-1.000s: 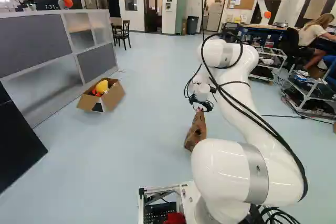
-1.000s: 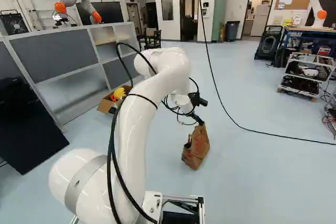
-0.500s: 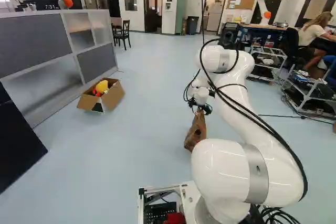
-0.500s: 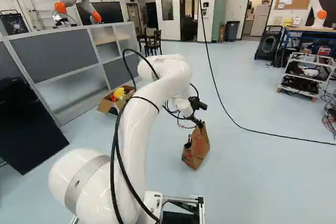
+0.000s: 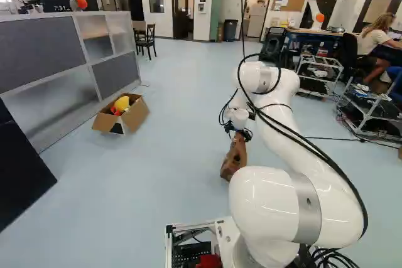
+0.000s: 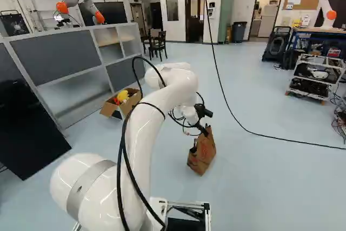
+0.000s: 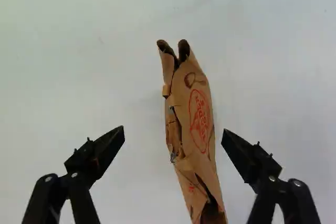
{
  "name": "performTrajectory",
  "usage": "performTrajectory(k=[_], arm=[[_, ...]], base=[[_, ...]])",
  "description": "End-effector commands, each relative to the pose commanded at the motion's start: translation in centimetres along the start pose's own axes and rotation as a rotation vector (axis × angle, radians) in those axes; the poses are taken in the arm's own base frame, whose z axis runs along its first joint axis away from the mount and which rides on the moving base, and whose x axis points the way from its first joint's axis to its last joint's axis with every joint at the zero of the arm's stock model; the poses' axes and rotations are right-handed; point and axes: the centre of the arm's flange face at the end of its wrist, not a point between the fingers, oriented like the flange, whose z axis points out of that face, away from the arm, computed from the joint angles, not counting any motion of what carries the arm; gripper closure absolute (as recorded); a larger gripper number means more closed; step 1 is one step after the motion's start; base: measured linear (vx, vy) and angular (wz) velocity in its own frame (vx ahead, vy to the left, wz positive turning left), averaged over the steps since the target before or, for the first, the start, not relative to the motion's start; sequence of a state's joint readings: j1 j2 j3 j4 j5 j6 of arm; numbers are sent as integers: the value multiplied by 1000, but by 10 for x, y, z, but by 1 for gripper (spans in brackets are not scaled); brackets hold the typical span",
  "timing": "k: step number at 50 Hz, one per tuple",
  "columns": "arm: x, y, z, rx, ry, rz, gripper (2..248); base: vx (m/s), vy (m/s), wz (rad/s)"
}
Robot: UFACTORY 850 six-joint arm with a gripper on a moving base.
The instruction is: Pick up the grocery bag from the ground
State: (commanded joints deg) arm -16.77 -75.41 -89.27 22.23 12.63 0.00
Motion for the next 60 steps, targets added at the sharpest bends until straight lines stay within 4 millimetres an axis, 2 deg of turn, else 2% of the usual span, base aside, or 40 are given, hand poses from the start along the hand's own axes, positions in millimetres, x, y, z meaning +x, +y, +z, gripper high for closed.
performTrajectory(k=[23, 60], arm=[[-19, 3, 31, -7, -71, 14, 3], [-43, 8, 81, -12, -85, 14, 3]], base=[[0, 0, 0], [0, 0, 0]])
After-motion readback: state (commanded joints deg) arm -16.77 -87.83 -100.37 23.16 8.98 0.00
